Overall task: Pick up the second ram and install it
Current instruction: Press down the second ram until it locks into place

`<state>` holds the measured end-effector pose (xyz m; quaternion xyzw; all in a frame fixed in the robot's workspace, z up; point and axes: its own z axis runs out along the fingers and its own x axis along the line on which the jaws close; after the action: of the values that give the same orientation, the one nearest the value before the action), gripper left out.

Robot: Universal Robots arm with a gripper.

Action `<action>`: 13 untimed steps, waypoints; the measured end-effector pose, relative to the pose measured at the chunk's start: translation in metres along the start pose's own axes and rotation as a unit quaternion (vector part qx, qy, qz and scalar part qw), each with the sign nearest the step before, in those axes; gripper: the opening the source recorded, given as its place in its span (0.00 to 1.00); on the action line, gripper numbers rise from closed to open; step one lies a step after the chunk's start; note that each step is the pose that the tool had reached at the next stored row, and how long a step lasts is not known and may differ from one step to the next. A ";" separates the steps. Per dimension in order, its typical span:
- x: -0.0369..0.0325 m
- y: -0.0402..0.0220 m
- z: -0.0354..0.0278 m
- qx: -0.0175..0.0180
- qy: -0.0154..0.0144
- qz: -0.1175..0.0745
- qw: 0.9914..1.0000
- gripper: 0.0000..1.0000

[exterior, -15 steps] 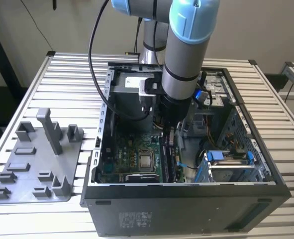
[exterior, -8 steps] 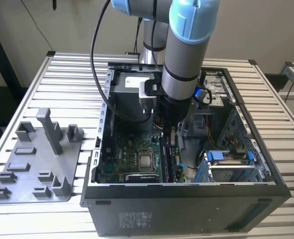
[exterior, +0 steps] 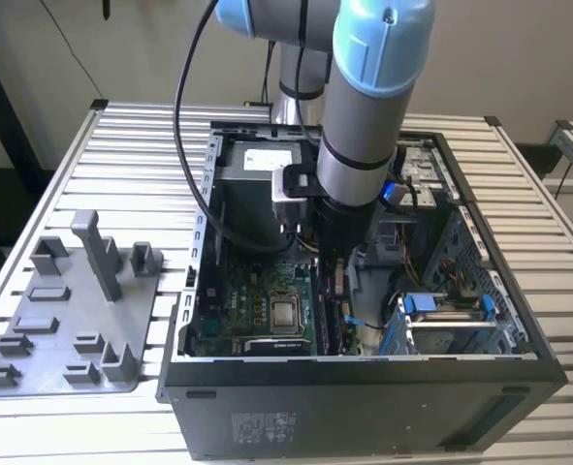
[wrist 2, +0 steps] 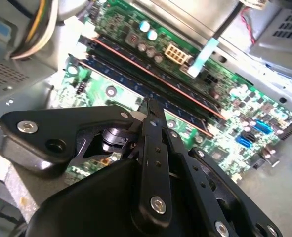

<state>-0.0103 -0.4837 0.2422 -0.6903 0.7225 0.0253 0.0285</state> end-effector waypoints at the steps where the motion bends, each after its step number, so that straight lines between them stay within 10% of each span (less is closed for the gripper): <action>1: 0.0016 -0.0001 0.0000 0.000 0.002 0.000 1.000 0.11; 9: 0.0049 -0.0003 0.0006 0.000 0.006 0.000 1.000 0.11; 13: 0.0054 -0.0003 0.0066 0.000 0.000 0.000 1.000 0.11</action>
<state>-0.0102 -0.4885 0.2352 -0.6903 0.7225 0.0252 0.0292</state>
